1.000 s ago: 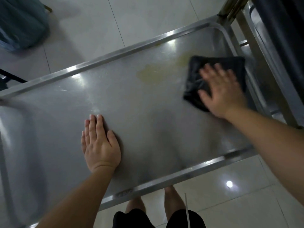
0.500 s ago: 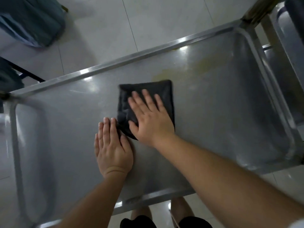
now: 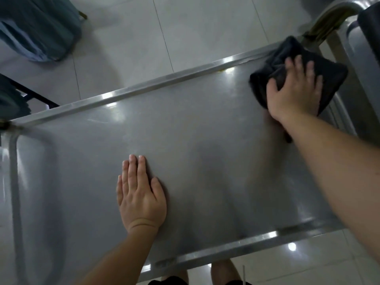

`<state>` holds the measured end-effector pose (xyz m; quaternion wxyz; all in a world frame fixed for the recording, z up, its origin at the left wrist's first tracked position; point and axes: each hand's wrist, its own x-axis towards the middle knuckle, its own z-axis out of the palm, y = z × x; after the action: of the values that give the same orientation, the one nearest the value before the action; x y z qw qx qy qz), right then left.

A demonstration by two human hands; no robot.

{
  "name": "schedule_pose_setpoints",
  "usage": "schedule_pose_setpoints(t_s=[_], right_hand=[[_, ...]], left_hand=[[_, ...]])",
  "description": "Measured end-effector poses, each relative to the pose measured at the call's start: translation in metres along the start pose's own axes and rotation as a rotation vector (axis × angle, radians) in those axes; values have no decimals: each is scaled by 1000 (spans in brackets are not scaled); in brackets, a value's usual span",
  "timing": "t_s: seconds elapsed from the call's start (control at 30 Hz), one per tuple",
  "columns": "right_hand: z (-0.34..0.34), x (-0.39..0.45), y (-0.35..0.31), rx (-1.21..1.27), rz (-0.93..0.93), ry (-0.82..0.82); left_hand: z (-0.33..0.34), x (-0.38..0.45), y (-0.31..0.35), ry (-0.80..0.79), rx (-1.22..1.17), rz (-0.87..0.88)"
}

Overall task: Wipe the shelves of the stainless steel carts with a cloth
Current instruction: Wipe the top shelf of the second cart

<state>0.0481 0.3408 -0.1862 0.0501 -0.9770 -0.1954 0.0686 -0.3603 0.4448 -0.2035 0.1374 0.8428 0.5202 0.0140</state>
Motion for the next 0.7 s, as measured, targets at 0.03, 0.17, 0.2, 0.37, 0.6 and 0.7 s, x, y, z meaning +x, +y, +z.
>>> schedule_pose_setpoints(t_s=[0.03,0.17,0.2,0.37,0.6,0.7], right_hand=[[4,-6,-22,46,160,20],[21,-41,-133,174,252,5],[26,-55,-159,162,140,-8],[47,-119,-238,33,-521,-160],[37,-57,-228,-139,-1222,-282],[27,-19,-213,-89,-1048,-235]], left_hand=[[0,0,0,-5,3,-1],[-1,0,0,-3,1,-1],[-1,0,1,0,0,-2],[-2,0,3,-9,5,-15],[-2,0,4,0,-4,-11],[-2,-1,3,7,3,-6]])
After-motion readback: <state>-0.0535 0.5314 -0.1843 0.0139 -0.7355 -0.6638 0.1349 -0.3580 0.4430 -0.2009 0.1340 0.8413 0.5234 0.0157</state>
